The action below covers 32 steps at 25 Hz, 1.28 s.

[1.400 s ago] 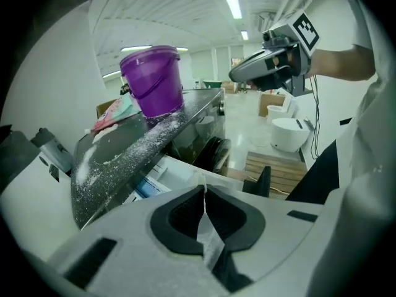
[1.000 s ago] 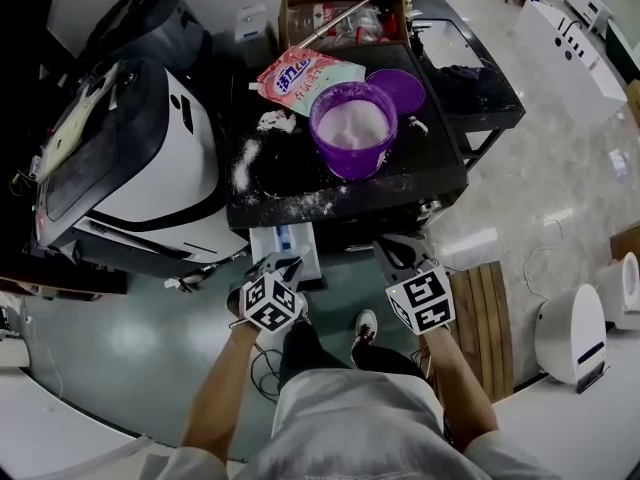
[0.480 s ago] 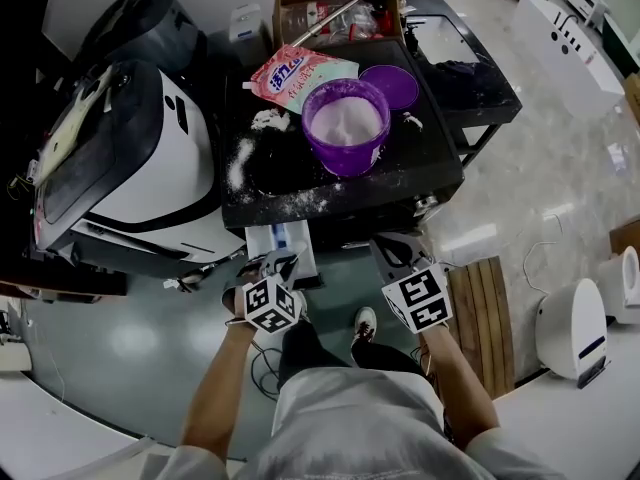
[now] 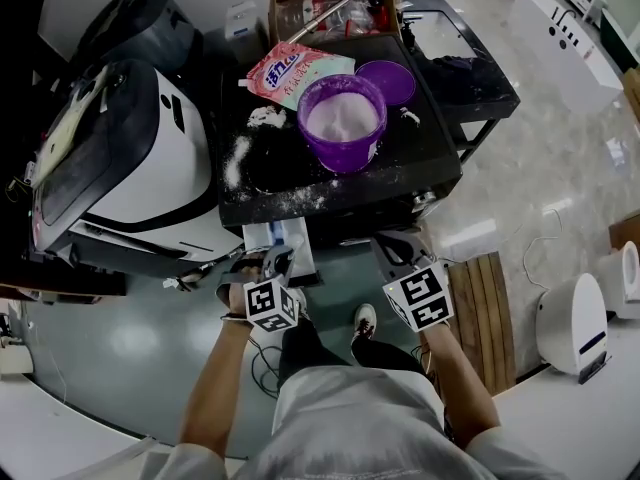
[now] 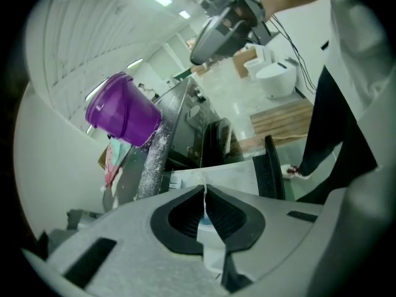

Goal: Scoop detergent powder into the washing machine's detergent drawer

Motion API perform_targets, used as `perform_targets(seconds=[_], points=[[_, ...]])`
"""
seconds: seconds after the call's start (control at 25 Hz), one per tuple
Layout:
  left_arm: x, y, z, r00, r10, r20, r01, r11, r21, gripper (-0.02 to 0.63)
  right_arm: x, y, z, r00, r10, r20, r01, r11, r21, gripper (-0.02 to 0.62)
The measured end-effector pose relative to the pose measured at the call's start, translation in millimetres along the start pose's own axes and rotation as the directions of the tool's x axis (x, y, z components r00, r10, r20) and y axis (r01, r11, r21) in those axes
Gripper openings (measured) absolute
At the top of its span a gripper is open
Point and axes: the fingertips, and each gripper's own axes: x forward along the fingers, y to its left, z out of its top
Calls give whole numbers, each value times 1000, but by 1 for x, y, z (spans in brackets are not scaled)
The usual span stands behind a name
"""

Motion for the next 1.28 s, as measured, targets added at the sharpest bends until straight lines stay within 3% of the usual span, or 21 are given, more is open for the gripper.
perform_targets(seconds=[0.08,0.16,0.6,0.72,0.8,0.84,0.92,1.0,1.12,1.28], points=[[0,-2,2,1000,13,-15,-11,995,99,15,0,0,0,1000,1,-2,-1,1000,3,-2],[-1,-3,4,1000,17,-16,-15,990,143,15,0,1,0,1000,3,-1,-3,1000,7,-2],[-1,4,1,999,53,-13,-50,985,162,15,2,3,-2,1000,11,-1,-11,1000,9,-2],[-1,5,2,999,34,11,-34,997,67,15,2,3,-2,1000,10,0,-10,1000,10,-2],[-2,8,1,998,5,55,2,994,-112,15,1,2,-1,1000,7,2,-7,1000,10,-2],[-2,11,-1,996,-10,84,29,974,-224,15,1,2,0,1000,6,3,-6,1000,11,-2],[-4,18,-5,989,-32,144,91,897,-433,15,0,1,-1,1000,5,2,-5,1000,13,-2],[-6,25,-8,978,-33,207,153,788,-596,15,-1,1,-2,1000,6,-3,-6,1000,17,-2],[-13,39,-11,958,2,288,229,599,-768,15,-1,2,-3,1000,13,-9,-13,1000,16,-2],[-19,45,-15,924,55,378,339,336,-878,15,-2,2,2,1000,18,-10,-18,1000,9,-2]])
